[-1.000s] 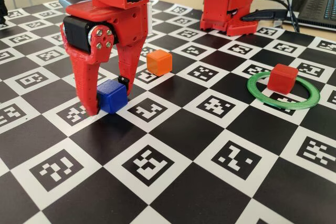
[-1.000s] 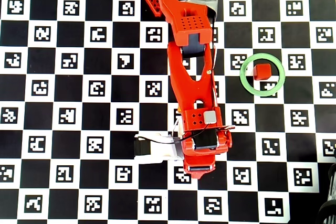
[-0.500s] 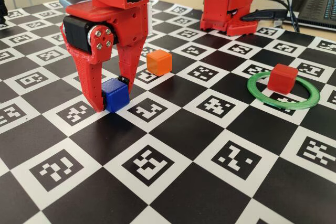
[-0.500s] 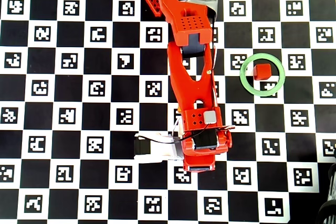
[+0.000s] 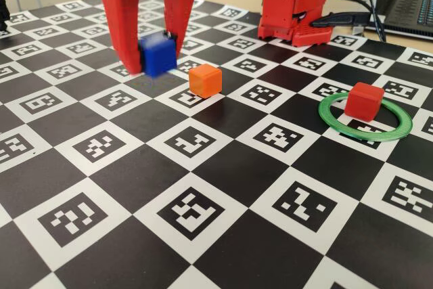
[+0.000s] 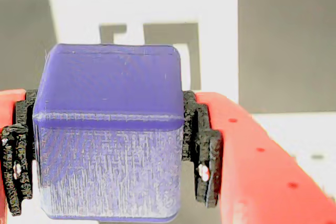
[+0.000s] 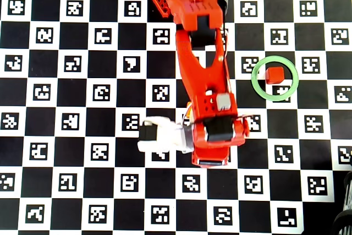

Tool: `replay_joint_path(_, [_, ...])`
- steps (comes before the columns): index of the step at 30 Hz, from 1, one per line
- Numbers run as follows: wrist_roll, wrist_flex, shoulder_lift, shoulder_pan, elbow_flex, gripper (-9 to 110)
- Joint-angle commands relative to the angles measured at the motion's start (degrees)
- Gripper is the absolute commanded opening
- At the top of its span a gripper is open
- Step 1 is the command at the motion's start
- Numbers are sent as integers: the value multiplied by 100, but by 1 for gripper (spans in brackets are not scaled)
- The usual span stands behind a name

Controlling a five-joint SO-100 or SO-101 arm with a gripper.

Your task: Grab the red cube then put it in the green circle then put the blue cube on top and finally the orange cube on top

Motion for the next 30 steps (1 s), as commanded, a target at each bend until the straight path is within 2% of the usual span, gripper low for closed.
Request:
replay_joint_path(1, [158,466,1811,-141,844,8])
replay_joint_path(7, [958,62,3243,-264,2355,6])
replay_joint_path(12, [1468,211,3876,-729,3243,5])
replay_joint_path(23, [2997,290,4184,-2909,4034,4])
replay_joint_path(30, [3296,-185,3973,-3929,4175,3])
